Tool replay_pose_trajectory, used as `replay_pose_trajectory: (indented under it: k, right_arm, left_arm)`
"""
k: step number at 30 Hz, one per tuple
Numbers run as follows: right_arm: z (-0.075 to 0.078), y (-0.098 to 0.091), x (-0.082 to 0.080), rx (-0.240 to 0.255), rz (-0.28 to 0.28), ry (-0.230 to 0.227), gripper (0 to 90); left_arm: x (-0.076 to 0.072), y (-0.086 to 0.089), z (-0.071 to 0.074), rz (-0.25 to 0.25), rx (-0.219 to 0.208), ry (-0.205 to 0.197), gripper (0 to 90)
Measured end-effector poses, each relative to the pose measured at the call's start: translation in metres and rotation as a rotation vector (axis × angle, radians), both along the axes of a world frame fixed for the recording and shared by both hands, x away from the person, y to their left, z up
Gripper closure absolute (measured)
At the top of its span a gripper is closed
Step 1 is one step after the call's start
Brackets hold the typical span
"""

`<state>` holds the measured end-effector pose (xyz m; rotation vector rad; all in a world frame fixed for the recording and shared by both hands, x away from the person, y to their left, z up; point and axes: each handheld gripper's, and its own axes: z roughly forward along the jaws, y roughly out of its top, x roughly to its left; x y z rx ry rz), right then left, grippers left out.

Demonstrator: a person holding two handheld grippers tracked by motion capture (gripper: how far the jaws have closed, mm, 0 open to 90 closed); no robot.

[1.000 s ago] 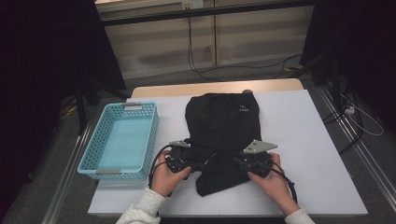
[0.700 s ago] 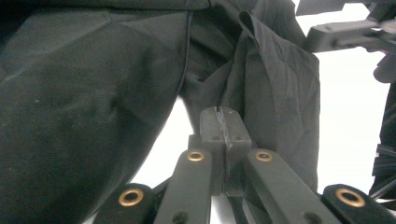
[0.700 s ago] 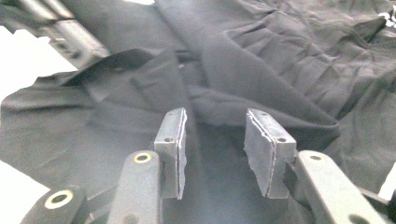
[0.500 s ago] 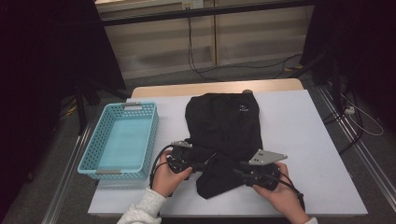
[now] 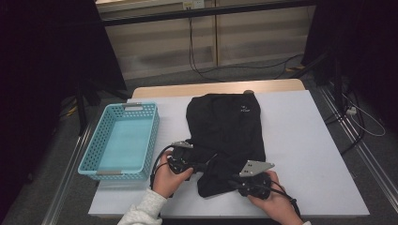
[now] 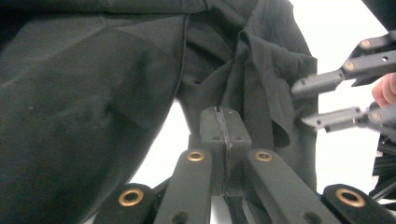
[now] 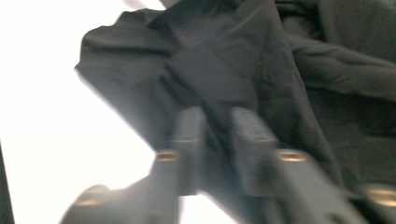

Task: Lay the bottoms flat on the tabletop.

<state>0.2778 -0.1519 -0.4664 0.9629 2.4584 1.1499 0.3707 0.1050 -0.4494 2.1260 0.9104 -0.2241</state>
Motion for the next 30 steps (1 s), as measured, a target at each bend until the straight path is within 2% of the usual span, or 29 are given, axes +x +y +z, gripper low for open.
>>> replay_pose_trajectory:
  k: [1,2,7,10,19,24,26,28,30]
  right_arm:
    - [0.001,-0.002,-0.001,0.006,0.02,0.014,88.9]
    - [0.001,-0.004,-0.001,0.007,0.027,0.021,89.9]
    - [0.003,-0.012,-0.005,0.021,0.039,0.051,90.0]
    - [0.005,-0.016,-0.012,0.021,0.046,0.051,90.0]
    - [0.018,-0.051,-0.035,0.058,-0.023,0.026,90.0]
    - [0.024,-0.07,-0.041,0.076,-0.068,0.011,90.0]
    - [0.024,-0.078,-0.041,0.081,-0.082,0.006,90.0]
    - [0.025,-0.083,-0.041,0.078,-0.094,0.002,90.0]
    - [0.027,-0.087,-0.042,0.079,-0.097,0.003,90.0]
  left_arm:
    - [0.0,0.0,0.0,-0.003,0.002,-0.001,90.0]
    - [-0.001,0.0,0.001,-0.002,-0.001,-0.002,90.0]
    - [-0.005,-0.001,0.003,-0.008,-0.01,0.002,90.0]
    - [-0.01,-0.003,0.001,-0.02,-0.011,0.011,90.0]
    - [-0.026,-0.007,0.012,-0.053,-0.047,0.005,90.0]
    - [-0.03,-0.009,0.018,-0.073,-0.06,0.007,89.6]
    - [-0.028,-0.009,0.018,-0.062,-0.063,-0.009,87.0]
    - [-0.025,-0.008,0.018,-0.046,-0.074,-0.008,77.5]
    - [-0.022,-0.008,0.018,-0.043,-0.087,-0.002,72.2]
